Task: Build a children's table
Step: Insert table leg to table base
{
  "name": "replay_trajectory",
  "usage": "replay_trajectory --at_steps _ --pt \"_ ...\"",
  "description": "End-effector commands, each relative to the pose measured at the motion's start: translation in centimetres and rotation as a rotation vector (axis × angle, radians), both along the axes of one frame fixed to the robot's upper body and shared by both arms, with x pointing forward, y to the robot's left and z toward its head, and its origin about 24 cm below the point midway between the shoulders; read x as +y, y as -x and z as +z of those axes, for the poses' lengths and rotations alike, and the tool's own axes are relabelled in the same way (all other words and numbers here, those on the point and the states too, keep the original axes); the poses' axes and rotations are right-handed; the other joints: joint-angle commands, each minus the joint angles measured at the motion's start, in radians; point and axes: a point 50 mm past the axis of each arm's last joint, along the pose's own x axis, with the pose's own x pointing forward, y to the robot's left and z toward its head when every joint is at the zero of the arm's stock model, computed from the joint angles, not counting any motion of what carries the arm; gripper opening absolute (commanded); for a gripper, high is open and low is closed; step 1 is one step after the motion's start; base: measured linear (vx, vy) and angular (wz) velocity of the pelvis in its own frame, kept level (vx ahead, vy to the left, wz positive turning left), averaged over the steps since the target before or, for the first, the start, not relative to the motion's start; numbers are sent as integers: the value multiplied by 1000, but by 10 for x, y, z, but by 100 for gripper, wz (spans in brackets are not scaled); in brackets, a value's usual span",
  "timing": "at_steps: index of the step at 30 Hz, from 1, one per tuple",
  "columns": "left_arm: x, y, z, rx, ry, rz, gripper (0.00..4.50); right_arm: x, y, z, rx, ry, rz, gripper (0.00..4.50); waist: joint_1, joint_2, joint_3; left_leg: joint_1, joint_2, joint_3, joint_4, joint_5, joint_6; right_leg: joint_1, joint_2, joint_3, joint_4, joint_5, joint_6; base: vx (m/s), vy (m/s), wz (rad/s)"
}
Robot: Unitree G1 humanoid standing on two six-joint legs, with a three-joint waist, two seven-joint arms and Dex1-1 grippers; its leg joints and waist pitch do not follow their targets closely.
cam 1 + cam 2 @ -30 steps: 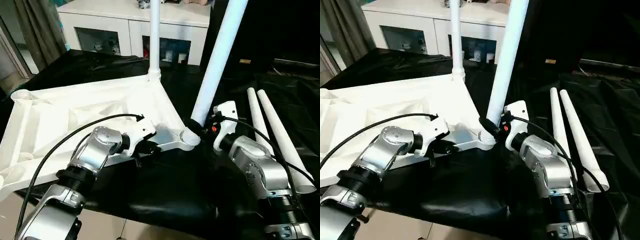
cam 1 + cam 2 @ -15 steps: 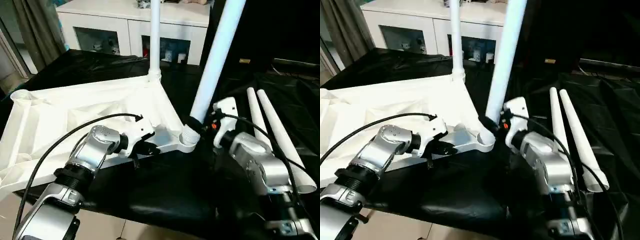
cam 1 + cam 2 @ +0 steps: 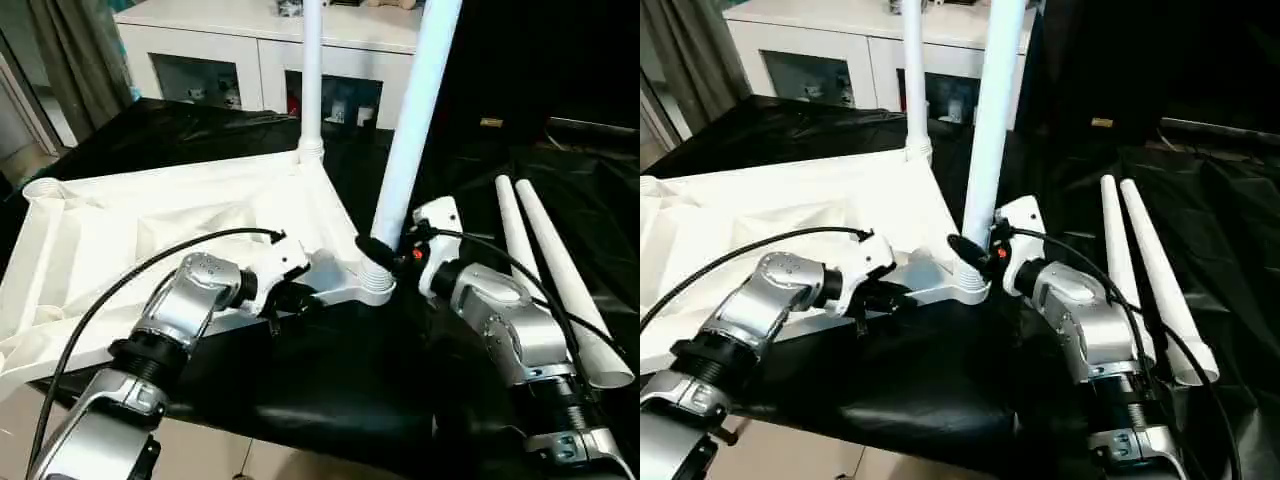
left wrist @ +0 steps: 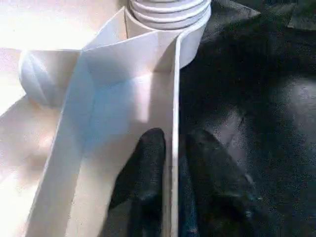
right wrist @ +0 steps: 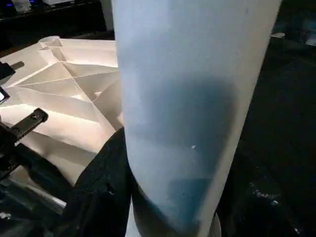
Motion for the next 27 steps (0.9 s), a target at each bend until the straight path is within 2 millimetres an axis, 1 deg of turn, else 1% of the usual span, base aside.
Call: replay_trajectory --at_steps 1,2,4,5,8,10,13,14,15,17,18,21,22,23,27 --pt "1 -2 2 -11 3 10 111 1 -3 7 -25 9 16 189 -1 -7 -68 8 28 -3 -65 -155 19 56 -71 42 -68 -161 -197 0 0 0" --pt "1 -1 1 -8 -1 7 118 1 -3 6 -25 9 16 189 -1 -6 -69 8 28 -3 -65 -151 19 56 -72 42 -67 -157 -197 0 0 0" --pt "1 -1 1 -5 -4 7 118 1 -2 6 -24 8 16 189 -2 -7 -69 7 27 -3 -64 -147 20 57 -71 42 -67 -149 -197 0 0 0" --pt "2 -2 0 -3 -8 13 118 1 -2 6 -25 7 16 189 -2 -6 -69 8 28 -3 -65 -147 20 56 -71 42 -67 -147 -199 0 0 0" --pt "2 -2 0 -3 -10 16 118 1 -2 6 -25 7 15 189 -2 -5 -68 8 28 -4 -66 -157 18 56 -71 41 -68 -158 -200 0 0 0" --pt "3 -2 -1 0 -13 18 90 1 -2 6 -25 7 15 189 -2 -5 -68 9 28 -3 -65 -161 17 55 -71 42 -69 -164 -199 0 0 0" --pt "4 -1 -3 23 -12 25 79 1 -1 5 -24 7 16 189 -2 -8 -68 8 28 -3 -65 -158 18 56 -71 42 -68 -162 -198 0 0 0" --pt "4 -1 -3 26 -11 25 57 1 -1 5 -23 7 17 189 -2 -7 -68 9 28 -3 -66 -159 18 55 -71 42 -68 -163 -199 0 0 0" --pt "4 -1 -3 28 -10 23 57 1 -1 5 -23 7 17 189 -2 -9 -68 8 28 -3 -65 -157 18 56 -71 42 -68 -162 -199 0 0 0" --pt "5 0 -3 33 -11 20 42 1 -1 5 -23 8 19 189 -2 -7 -68 9 28 -3 -65 -156 19 55 -71 42 -68 -161 -200 0 0 0" --pt "5 0 -3 36 -13 18 31 1 -1 5 -22 8 20 189 -2 -10 -68 8 28 -2 -65 -154 20 56 -71 42 -68 -158 -200 0 0 0" --pt "6 1 -4 42 -18 17 1 1 -1 5 -22 8 22 189 -2 -9 -68 8 28 -3 -65 -150 22 56 -72 42 -68 -161 -198 0 0 0" --pt "6 2 -5 46 -22 12 1 1 -2 5 -22 9 22 189 -2 -8 -68 7 28 -3 -65 -149 22 56 -72 42 -67 -160 -198 0 0 0" --pt "6 3 -6 54 -31 4 1 1 -2 5 -21 11 24 189 -2 -11 -69 8 28 -3 -65 -145 23 56 -72 42 -66 -155 -198 0 0 0" --pt "7 5 -7 57 -43 -10 0 1 -3 4 -19 17 24 189 -6 -10 -69 7 28 -3 -64 -140 26 56 -72 41 -66 -149 -202 0 0 0"
